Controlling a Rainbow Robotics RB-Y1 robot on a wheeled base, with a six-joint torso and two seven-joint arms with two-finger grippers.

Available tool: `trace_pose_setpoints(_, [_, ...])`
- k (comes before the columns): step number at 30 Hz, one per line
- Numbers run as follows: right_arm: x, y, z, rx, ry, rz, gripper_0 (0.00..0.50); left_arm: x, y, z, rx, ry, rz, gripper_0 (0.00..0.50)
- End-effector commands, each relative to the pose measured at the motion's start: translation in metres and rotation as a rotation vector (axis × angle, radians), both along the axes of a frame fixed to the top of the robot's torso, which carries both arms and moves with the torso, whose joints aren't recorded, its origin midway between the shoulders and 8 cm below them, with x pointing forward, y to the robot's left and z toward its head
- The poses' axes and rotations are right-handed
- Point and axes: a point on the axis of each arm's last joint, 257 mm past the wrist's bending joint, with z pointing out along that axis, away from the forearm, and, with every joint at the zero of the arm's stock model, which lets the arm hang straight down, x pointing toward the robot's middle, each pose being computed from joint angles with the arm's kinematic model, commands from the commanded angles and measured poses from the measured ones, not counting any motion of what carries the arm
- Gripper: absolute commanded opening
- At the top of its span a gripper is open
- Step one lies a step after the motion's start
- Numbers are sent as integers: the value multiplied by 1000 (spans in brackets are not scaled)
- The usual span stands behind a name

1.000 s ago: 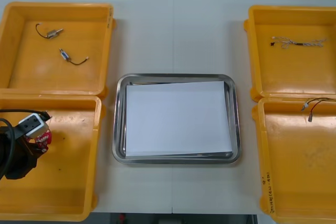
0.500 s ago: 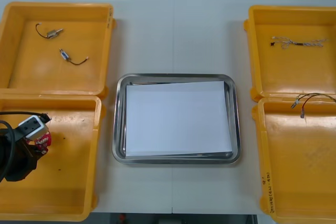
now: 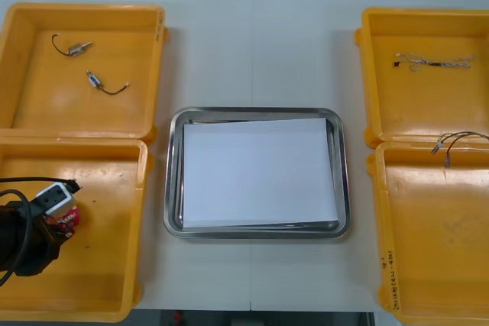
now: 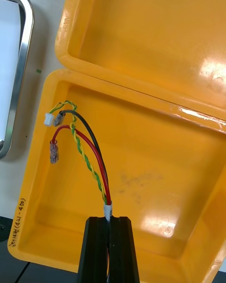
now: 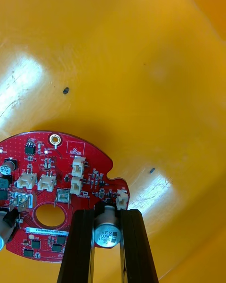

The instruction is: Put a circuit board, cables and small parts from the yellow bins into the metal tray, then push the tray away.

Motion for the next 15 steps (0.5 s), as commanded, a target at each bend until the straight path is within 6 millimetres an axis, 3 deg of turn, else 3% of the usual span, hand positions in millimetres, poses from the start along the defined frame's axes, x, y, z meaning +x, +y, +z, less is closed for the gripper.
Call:
trace_pose_setpoints(1, [5, -10, 6, -38, -3, -17, 0, 14, -12, 1, -15, -28, -19, 0])
trace_pose_setpoints(15, [5, -12, 6, -38, 1, -16, 0, 20, -13, -5, -32, -42, -14, 7])
